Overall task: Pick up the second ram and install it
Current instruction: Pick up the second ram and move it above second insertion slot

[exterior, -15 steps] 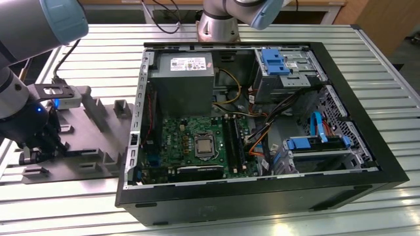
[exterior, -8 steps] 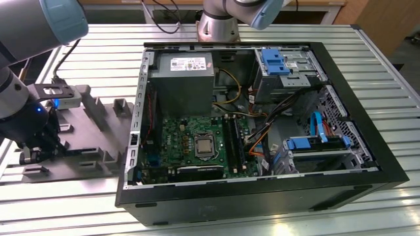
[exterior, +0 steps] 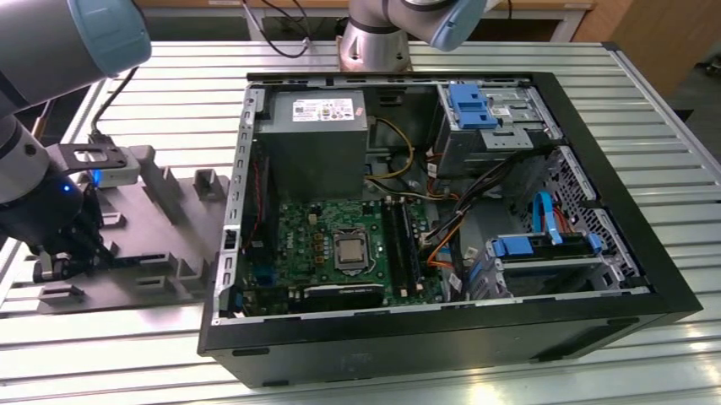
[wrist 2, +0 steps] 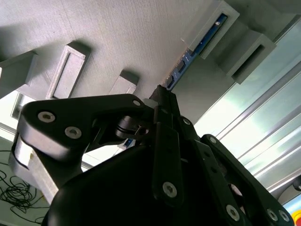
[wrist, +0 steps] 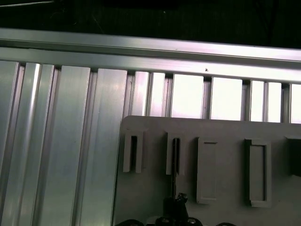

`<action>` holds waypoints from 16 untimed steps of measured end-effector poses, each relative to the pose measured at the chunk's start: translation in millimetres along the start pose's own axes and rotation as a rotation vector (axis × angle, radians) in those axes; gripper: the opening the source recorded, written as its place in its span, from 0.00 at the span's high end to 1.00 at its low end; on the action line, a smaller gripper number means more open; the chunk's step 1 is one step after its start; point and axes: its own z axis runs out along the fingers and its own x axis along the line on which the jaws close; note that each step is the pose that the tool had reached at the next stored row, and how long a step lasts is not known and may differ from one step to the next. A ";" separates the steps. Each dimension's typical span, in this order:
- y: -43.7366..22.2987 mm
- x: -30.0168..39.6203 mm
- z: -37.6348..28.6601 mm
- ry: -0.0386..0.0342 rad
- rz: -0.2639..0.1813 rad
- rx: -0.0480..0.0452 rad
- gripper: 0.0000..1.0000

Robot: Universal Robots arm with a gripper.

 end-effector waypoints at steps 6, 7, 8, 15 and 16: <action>0.1 0.0 0.0 -0.0001 0.002 0.0001 0.88; 0.1 0.0 0.0 -0.0001 0.005 0.0002 0.88; 0.1 0.0 0.0 -0.0002 0.007 0.0002 0.88; 0.1 0.0 0.0 -0.0004 0.015 0.0004 0.88; 0.1 0.0 0.0 -0.0004 0.015 0.0004 0.88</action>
